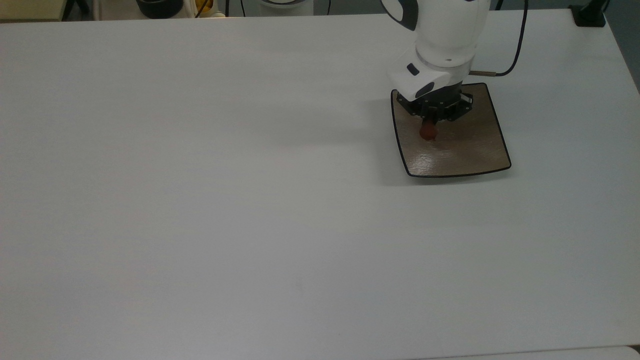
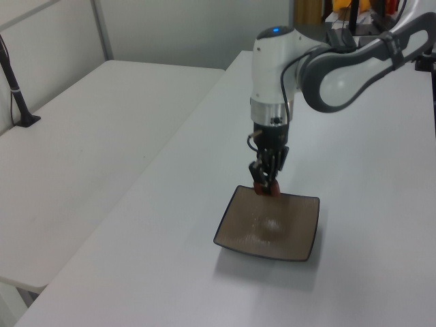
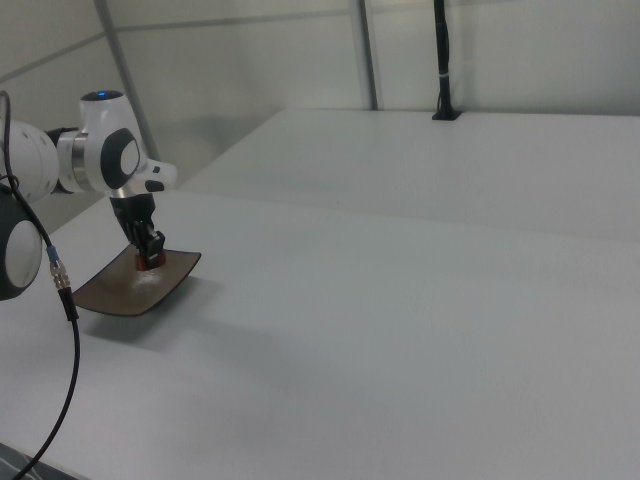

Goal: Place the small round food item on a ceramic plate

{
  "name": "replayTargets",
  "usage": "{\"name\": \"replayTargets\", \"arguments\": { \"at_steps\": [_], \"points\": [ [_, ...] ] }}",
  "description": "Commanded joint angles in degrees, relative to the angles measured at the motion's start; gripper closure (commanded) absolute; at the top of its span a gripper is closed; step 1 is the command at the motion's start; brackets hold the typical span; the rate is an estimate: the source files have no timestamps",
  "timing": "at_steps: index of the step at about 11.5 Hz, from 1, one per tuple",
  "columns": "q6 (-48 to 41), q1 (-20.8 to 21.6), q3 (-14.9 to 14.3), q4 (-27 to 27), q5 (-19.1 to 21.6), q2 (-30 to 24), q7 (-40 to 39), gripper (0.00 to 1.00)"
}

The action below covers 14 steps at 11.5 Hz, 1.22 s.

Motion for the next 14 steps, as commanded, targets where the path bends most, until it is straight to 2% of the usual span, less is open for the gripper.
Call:
{"name": "replayTargets", "arguments": {
  "at_steps": [1, 7, 10, 11, 13, 14],
  "points": [
    [-0.7, -0.4, 0.1, -2.5, 0.5, -2.3, -2.2, 0.00],
    [-3.5, -1.0, 0.1, -2.1, 0.6, -3.6, -2.1, 0.00],
    [-8.3, -1.0, -0.5, -2.5, 0.4, -6.8, -5.2, 0.00],
    [-10.7, -1.1, -1.4, -3.2, 0.4, -8.5, -8.8, 0.00],
    [-11.8, -1.0, -5.6, -7.0, 1.0, -14.3, -18.2, 0.00],
    [-12.5, -1.1, -6.9, -8.5, 1.1, -17.0, -19.5, 0.00]
  ]
}}
